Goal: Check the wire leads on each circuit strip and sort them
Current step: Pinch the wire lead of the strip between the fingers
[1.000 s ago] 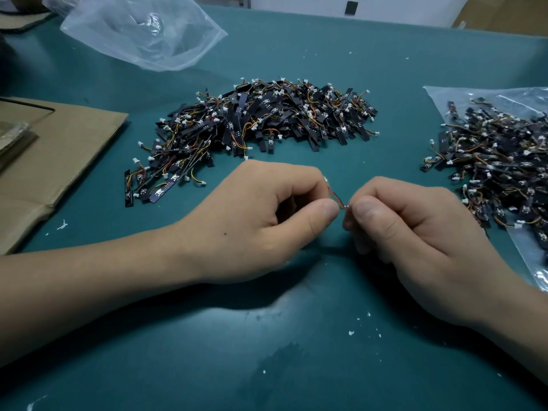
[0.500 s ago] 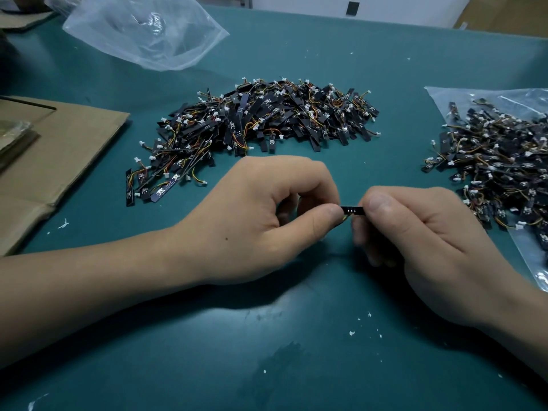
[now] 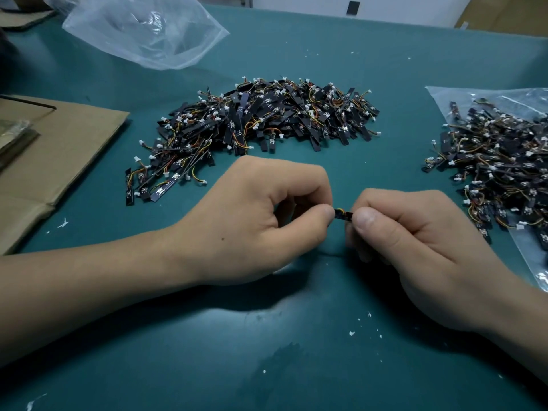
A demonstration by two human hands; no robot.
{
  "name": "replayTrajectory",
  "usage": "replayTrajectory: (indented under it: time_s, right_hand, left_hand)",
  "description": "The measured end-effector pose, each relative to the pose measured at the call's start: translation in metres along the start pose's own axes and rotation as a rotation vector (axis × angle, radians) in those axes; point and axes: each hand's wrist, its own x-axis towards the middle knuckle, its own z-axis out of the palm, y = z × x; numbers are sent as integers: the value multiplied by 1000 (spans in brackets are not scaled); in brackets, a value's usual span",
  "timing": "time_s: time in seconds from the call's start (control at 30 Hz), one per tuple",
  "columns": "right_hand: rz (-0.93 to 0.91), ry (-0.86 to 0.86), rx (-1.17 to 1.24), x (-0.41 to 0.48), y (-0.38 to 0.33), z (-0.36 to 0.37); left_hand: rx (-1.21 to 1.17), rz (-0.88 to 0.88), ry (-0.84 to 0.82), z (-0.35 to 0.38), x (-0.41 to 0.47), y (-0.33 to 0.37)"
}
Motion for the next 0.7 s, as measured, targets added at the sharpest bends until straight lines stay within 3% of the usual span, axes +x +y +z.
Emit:
replayTrajectory:
  time_s: [0.13, 0.27, 0.33, 0.43, 0.53, 0.6, 0.7]
  right_hand:
    - [-5, -53, 9, 0, 3, -1]
    - [9, 350, 355, 3, 4, -1]
    - [99, 443, 478, 7, 7, -2]
    - [166, 328, 429, 6, 14, -1]
    - [107, 183, 238, 3, 10, 2]
    - [96, 114, 177, 1, 8, 3]
    - [98, 104, 162, 1, 7, 2]
  left_hand:
    - [-16, 11, -21, -1, -1, 0]
    - [-57, -33, 126, -2, 0, -1]
    - [35, -41, 128, 0, 1, -2]
    - [273, -53, 81, 5, -1, -6]
    - [615, -234, 6, 10, -1, -8]
    - [694, -366, -47, 11, 1, -8]
    - [760, -418, -98, 13, 3, -10]
